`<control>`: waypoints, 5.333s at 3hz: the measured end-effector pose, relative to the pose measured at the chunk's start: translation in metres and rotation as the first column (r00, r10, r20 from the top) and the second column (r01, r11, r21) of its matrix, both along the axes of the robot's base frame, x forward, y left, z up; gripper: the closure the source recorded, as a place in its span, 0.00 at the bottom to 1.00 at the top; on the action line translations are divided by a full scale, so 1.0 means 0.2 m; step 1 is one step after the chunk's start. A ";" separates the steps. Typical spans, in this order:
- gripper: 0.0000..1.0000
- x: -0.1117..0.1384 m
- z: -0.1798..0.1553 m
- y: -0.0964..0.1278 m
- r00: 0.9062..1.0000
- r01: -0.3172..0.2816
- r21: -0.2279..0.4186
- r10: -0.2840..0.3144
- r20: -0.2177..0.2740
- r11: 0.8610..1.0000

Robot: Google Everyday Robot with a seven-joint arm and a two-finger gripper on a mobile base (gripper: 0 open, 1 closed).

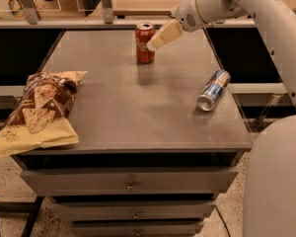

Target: Knock coke can over

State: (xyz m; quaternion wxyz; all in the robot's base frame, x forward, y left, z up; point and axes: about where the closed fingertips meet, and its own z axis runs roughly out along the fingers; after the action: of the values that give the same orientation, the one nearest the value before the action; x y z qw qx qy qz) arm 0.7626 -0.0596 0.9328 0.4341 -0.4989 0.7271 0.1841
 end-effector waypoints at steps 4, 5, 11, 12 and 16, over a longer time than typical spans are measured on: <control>0.00 0.23 -0.27 0.26 0.999 0.018 0.172 -0.023 0.029 0.985; 0.00 0.25 -0.31 0.28 1.000 0.005 0.252 -0.011 0.019 0.968; 1.00 0.23 -0.13 0.28 0.989 -0.041 0.045 0.034 0.142 0.998; 1.00 0.21 -0.13 0.33 0.977 -0.061 -0.177 0.095 0.193 0.982; 0.36 0.10 -0.38 0.32 0.956 -0.155 -0.715 0.285 0.064 0.682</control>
Offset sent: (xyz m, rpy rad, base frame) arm 0.0435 0.0412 -0.0408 0.1024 -0.0619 -0.0626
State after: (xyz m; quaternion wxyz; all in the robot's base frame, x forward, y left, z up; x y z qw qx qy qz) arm 0.7820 0.0038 0.8569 0.2463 -0.7240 0.6367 -0.0987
